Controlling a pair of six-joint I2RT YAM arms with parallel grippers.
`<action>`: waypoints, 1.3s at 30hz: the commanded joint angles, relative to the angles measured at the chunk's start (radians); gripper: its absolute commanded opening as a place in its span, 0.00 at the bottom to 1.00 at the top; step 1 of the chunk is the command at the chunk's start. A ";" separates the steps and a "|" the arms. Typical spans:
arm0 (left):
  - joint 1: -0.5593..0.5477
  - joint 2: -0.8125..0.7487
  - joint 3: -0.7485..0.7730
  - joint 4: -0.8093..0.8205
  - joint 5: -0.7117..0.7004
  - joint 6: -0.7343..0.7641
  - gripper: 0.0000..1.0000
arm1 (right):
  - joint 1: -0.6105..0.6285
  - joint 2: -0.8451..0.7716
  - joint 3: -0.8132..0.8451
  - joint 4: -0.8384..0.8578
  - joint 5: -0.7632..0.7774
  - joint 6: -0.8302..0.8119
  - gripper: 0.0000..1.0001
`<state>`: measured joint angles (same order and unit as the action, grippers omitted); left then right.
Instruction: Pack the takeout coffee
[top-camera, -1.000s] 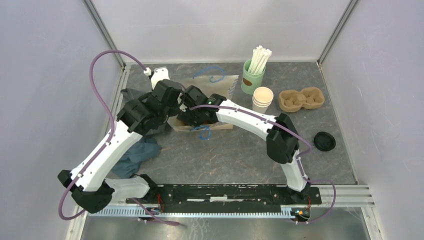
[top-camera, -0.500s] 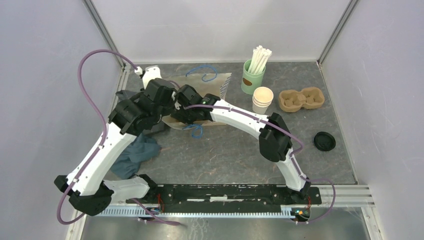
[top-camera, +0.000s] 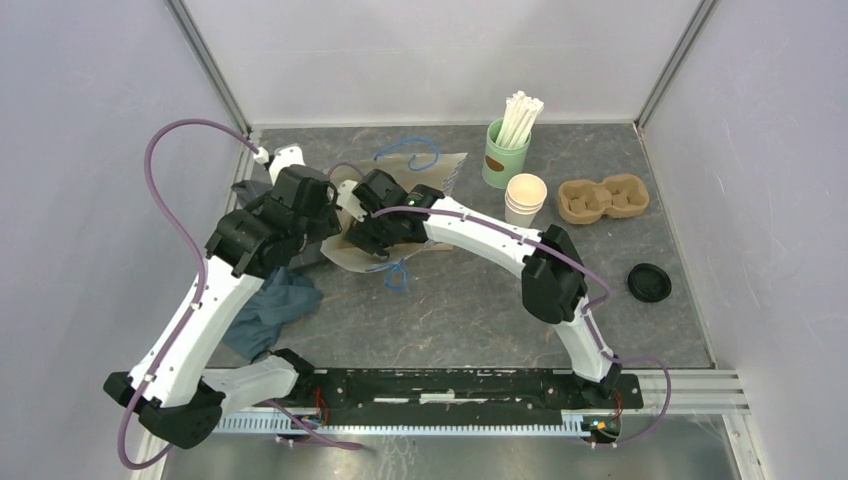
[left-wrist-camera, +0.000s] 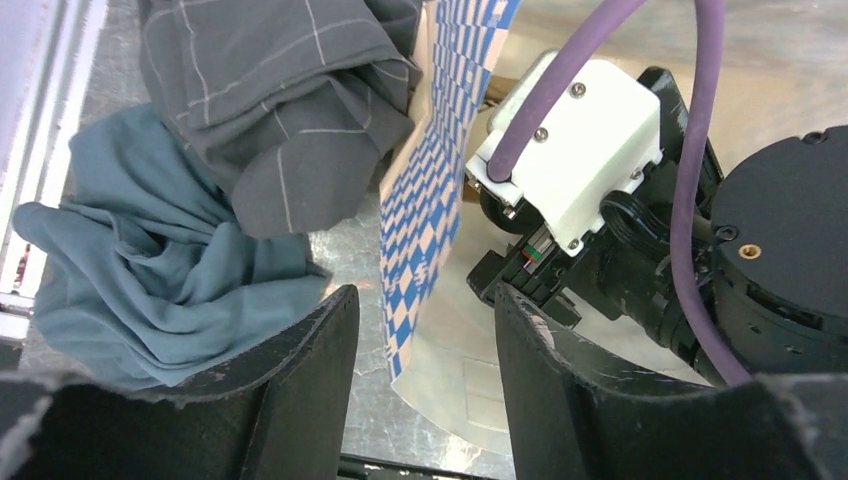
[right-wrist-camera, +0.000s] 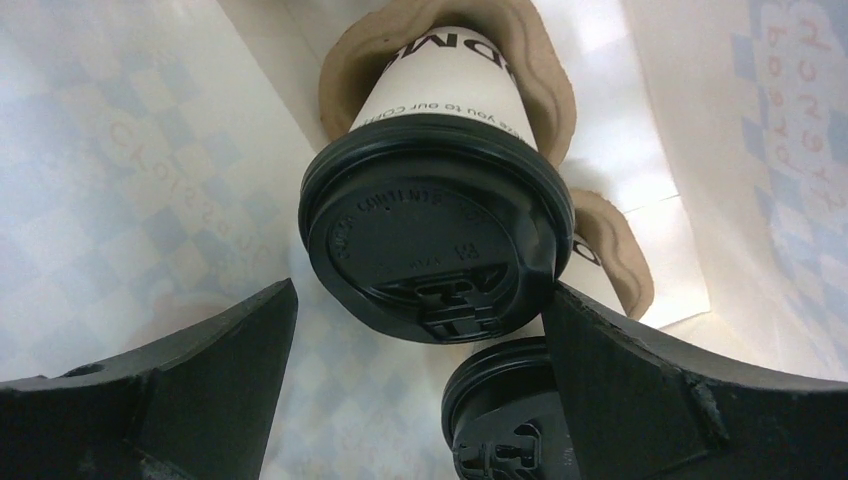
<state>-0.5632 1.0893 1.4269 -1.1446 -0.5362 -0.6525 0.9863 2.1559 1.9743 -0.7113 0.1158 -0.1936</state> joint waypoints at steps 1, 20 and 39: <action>0.011 -0.024 -0.023 0.065 0.075 -0.008 0.60 | -0.003 -0.058 0.022 -0.089 -0.051 0.046 0.98; 0.023 -0.010 -0.037 -0.003 0.011 -0.085 0.49 | -0.008 -0.128 -0.025 -0.033 -0.153 0.037 0.97; 0.039 0.015 -0.132 0.104 0.032 -0.012 0.04 | -0.015 -0.199 -0.063 0.015 -0.197 0.055 0.92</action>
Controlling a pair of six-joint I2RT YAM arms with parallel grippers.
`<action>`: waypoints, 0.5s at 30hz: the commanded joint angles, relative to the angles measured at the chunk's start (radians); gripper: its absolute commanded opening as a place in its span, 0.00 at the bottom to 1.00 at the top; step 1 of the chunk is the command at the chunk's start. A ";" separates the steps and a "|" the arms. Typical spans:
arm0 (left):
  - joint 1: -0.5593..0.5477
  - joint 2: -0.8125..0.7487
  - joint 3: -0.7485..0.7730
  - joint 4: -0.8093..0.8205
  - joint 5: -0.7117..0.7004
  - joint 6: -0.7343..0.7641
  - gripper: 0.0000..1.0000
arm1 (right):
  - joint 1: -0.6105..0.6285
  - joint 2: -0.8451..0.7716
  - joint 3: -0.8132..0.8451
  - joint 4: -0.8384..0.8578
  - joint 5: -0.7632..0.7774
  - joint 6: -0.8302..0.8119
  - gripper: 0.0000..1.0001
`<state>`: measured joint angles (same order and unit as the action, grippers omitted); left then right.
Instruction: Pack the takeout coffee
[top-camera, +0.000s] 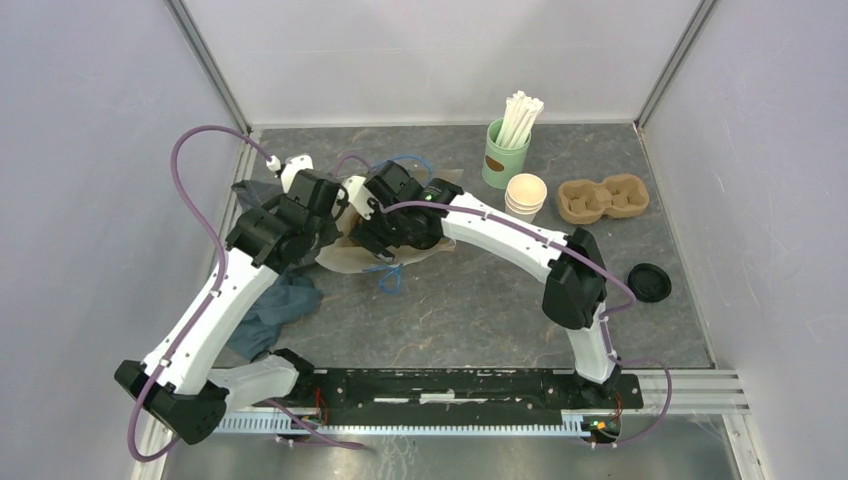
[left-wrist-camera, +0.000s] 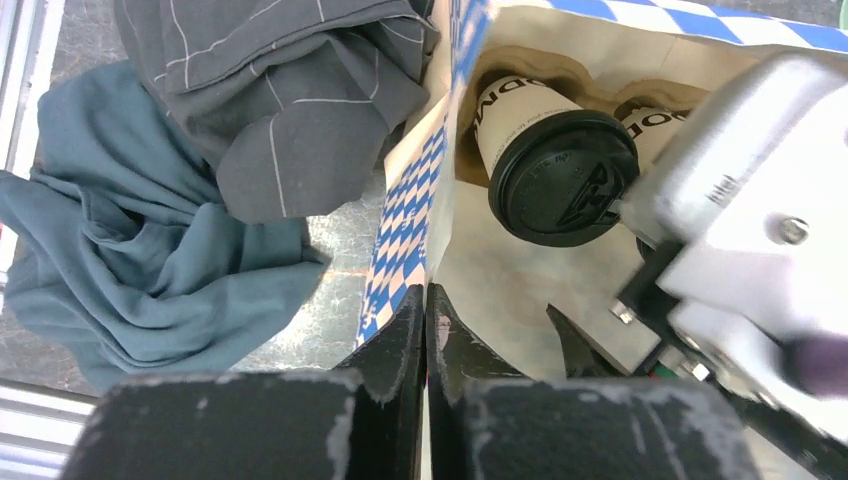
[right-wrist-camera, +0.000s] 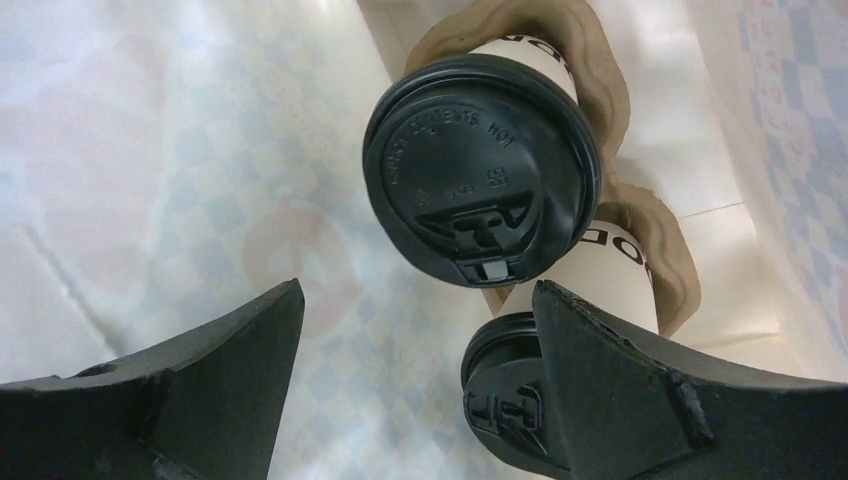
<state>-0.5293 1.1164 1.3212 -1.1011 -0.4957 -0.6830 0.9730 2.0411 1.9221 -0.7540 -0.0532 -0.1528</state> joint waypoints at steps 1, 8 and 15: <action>0.005 -0.020 -0.034 0.068 -0.003 0.018 0.02 | -0.001 -0.089 -0.012 0.063 -0.029 0.017 0.93; 0.005 -0.072 -0.081 0.092 0.052 0.006 0.02 | -0.001 -0.122 -0.030 0.076 -0.040 0.033 0.93; 0.004 -0.079 -0.062 0.084 0.085 -0.006 0.02 | -0.001 -0.154 -0.058 0.052 -0.054 0.045 0.93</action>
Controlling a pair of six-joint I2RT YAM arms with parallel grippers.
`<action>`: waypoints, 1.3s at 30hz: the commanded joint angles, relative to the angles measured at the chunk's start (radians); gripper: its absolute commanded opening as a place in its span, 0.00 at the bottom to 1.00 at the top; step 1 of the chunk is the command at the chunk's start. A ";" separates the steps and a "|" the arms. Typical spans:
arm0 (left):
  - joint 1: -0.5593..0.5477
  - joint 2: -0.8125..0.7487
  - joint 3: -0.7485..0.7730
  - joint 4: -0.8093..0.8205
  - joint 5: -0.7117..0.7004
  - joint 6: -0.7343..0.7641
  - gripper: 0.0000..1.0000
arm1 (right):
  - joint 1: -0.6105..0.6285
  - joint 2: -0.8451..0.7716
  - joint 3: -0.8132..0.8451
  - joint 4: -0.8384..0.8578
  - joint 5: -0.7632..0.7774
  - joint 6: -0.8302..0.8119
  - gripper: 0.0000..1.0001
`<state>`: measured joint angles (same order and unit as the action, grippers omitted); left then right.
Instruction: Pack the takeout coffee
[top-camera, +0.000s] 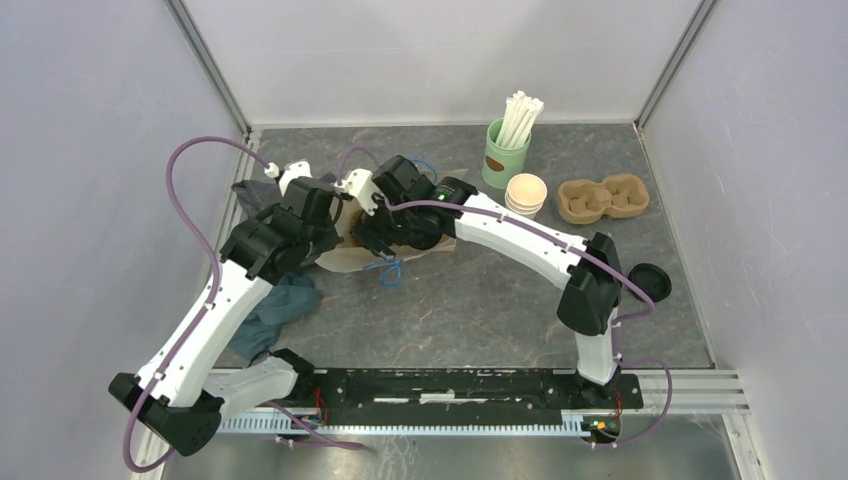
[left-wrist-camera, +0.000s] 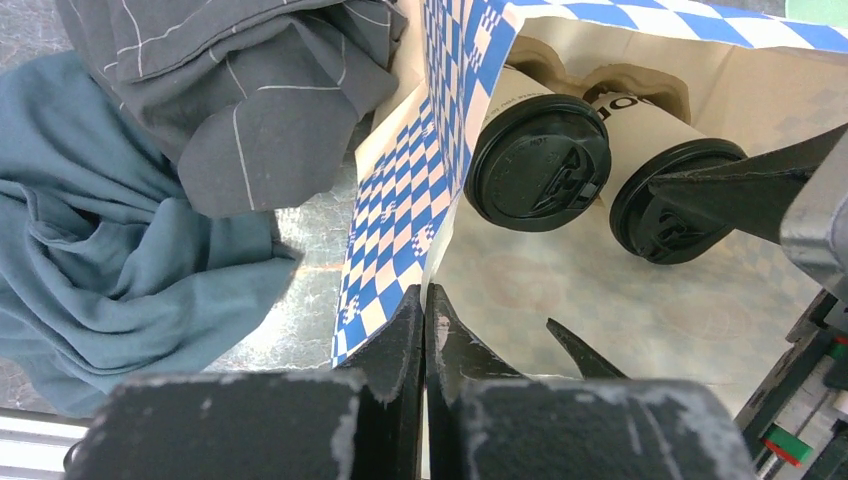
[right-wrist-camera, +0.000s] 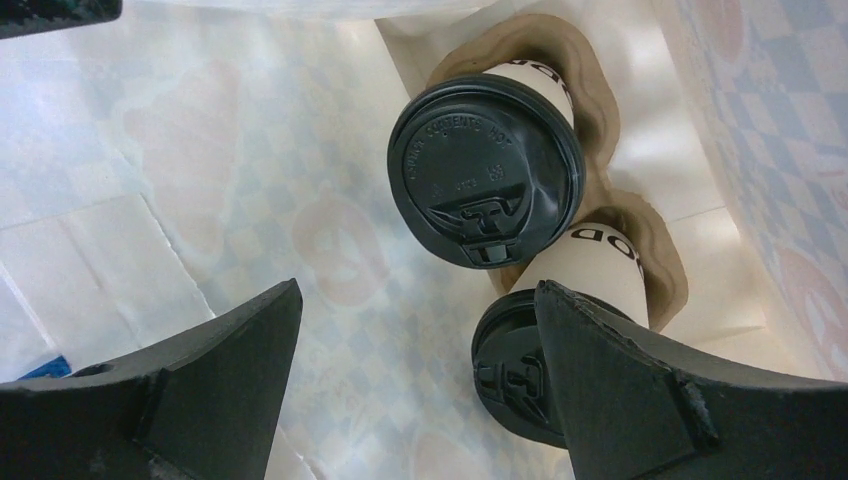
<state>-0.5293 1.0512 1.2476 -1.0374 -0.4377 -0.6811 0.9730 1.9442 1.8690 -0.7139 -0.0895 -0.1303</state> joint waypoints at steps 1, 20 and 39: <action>0.005 -0.016 0.013 0.020 0.031 -0.009 0.02 | 0.000 -0.064 -0.003 0.005 -0.021 0.027 0.94; 0.005 -0.038 0.031 0.005 0.289 -0.108 0.02 | 0.000 -0.247 -0.053 -0.097 0.037 0.168 0.92; 0.004 -0.004 0.099 -0.016 0.464 -0.193 0.05 | -0.002 -0.298 0.085 -0.144 0.083 0.247 0.92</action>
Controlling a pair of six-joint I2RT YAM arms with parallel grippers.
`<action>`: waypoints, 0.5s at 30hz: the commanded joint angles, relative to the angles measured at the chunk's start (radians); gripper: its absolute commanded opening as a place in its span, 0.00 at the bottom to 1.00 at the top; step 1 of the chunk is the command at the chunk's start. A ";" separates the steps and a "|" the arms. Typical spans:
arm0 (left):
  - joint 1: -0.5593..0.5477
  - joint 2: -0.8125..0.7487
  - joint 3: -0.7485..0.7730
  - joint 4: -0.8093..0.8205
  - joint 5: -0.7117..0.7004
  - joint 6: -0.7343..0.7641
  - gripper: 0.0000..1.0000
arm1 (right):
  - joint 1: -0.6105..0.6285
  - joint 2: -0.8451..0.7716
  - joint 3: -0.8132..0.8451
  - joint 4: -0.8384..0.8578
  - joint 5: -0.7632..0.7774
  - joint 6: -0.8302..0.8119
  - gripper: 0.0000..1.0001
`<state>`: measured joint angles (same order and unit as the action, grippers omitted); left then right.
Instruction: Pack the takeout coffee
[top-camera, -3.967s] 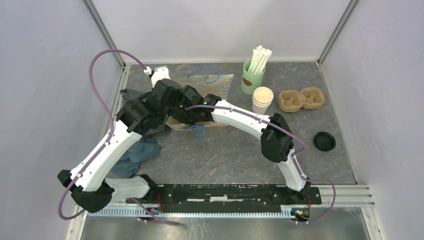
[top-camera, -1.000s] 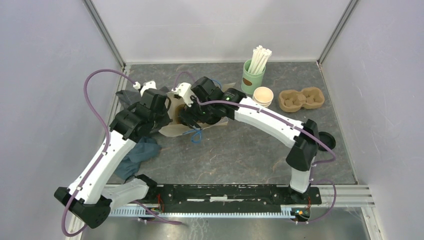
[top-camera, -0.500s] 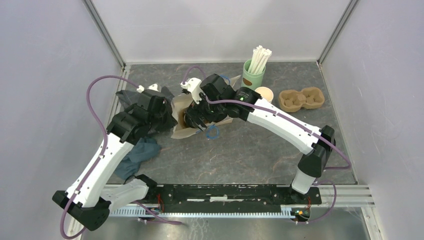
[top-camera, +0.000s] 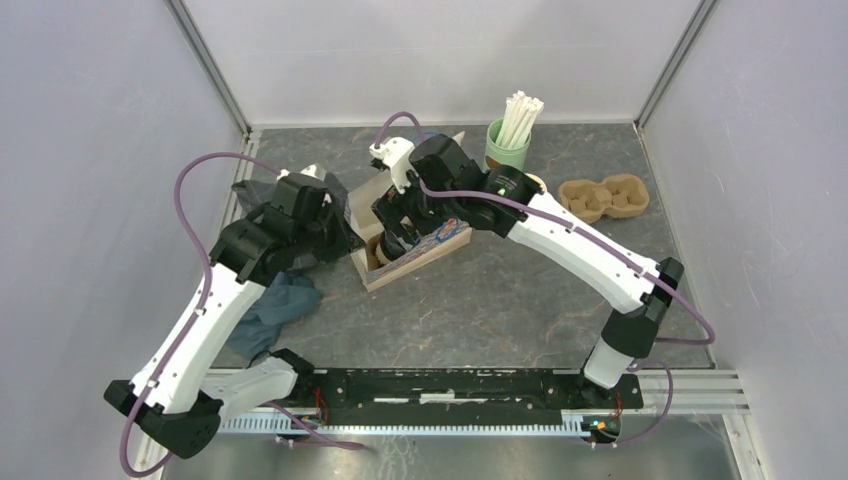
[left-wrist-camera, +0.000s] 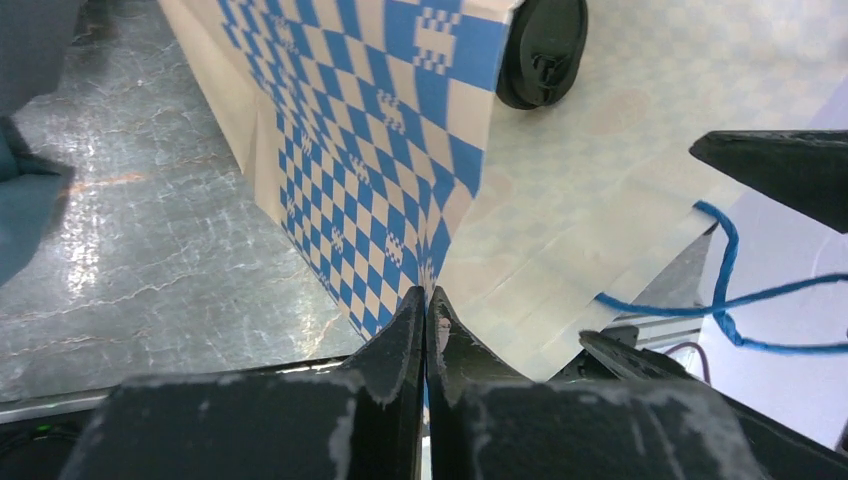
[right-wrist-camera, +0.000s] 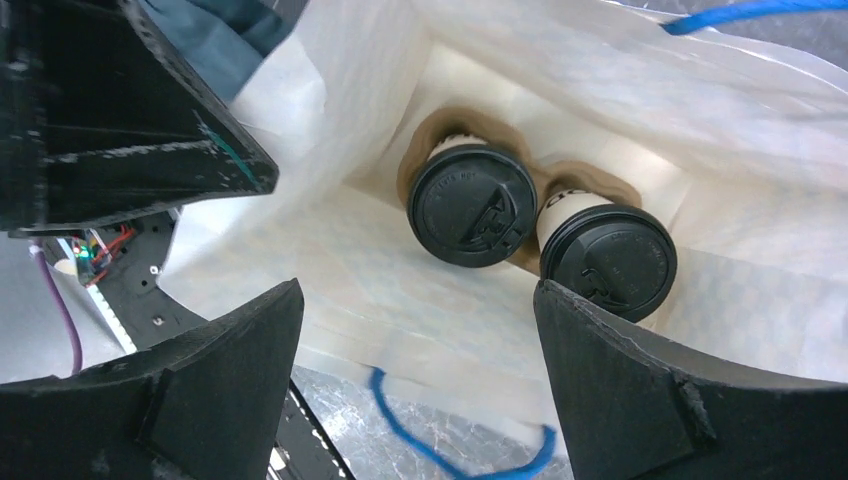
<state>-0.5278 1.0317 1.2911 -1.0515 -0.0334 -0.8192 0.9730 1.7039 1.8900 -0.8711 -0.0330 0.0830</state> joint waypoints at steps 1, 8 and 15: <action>0.003 0.021 0.059 -0.002 0.064 -0.057 0.06 | -0.001 -0.066 0.068 0.014 0.027 0.037 0.92; 0.003 0.018 0.031 0.013 0.069 -0.085 0.11 | -0.002 -0.105 0.108 0.031 0.082 0.047 0.93; 0.003 0.017 0.062 0.036 0.041 -0.089 0.19 | -0.007 -0.195 0.131 0.098 0.171 0.047 0.95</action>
<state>-0.5278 1.0557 1.3106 -1.0515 0.0086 -0.8669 0.9726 1.6054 1.9942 -0.8558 0.0528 0.1112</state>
